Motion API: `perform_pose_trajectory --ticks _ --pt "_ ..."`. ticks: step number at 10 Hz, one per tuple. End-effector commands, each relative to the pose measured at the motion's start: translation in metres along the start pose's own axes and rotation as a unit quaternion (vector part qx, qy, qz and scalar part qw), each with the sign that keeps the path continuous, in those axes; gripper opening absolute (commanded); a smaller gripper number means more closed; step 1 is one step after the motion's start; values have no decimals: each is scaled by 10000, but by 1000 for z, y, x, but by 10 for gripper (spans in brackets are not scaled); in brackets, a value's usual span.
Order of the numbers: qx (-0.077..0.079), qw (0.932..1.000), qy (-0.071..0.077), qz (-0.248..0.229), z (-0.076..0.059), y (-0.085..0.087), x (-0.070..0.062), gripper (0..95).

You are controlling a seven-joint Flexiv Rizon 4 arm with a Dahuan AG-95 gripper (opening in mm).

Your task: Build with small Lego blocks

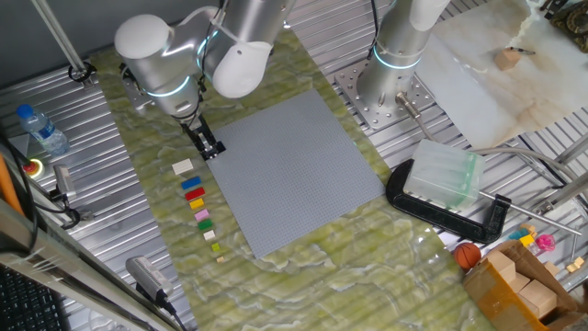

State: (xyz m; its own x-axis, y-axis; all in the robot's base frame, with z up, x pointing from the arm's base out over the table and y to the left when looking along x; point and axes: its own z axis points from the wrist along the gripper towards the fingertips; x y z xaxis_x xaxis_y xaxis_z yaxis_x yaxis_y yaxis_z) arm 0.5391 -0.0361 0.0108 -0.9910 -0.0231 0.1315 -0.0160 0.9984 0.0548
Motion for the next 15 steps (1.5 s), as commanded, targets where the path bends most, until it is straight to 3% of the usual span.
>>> perform_pose_trajectory --ticks 1,7,9,15 --pt "7 10000 -18 18 36 0 -1 0" --pt "54 9999 -102 -41 37 -1 4 0" --pt "-16 9996 -275 -43 39 0 7 0" --pt "33 9993 -371 63 42 1 6 0"
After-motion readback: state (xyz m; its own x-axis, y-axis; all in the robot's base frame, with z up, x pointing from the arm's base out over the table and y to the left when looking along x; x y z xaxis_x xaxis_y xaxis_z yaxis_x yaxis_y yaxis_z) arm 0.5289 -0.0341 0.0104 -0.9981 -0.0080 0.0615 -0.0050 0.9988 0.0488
